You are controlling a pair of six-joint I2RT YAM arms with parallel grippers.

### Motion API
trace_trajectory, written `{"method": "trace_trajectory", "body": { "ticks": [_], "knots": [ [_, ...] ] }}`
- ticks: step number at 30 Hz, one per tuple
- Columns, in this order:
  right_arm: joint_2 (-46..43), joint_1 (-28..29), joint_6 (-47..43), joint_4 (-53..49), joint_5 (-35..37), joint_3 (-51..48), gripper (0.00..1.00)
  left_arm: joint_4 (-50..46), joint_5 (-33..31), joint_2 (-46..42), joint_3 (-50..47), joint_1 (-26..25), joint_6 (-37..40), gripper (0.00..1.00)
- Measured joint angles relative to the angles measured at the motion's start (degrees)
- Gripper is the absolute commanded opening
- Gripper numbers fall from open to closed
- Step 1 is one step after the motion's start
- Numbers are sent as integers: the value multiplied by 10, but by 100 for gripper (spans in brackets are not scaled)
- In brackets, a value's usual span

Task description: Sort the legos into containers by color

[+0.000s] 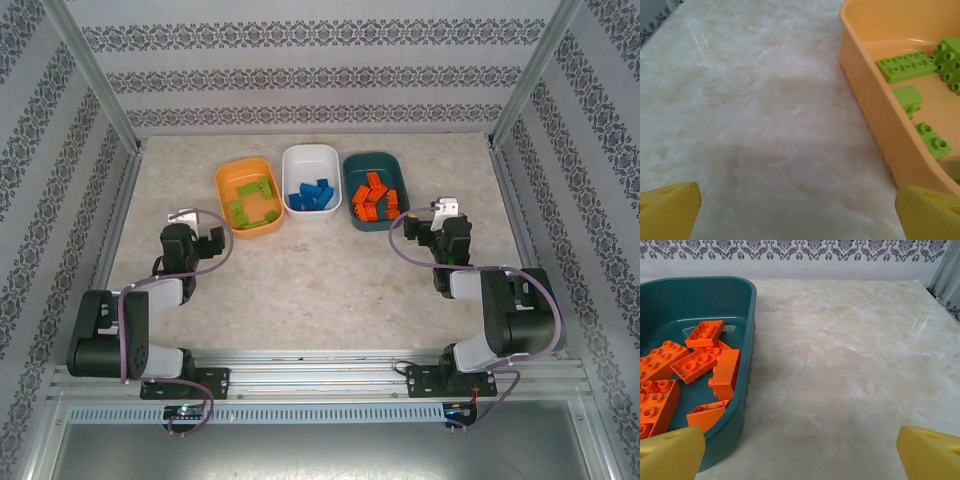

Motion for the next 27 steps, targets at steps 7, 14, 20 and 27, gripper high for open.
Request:
{"method": "trace_trajectory", "body": {
  "ticks": [7, 14, 20, 27],
  "knots": [
    [0, 0, 0, 1, 4, -1, 98, 107, 49, 48, -15, 0, 14, 100],
    [0, 5, -2, 9, 12, -5, 98, 156, 74, 82, -23, -10, 41, 100],
    [0, 5, -4, 9, 15, -6, 98, 176, 73, 96, -23, -20, 54, 100],
    [0, 9, -7, 13, 21, -9, 98, 196, 53, 98, -25, -25, 55, 100]
  ]
}}
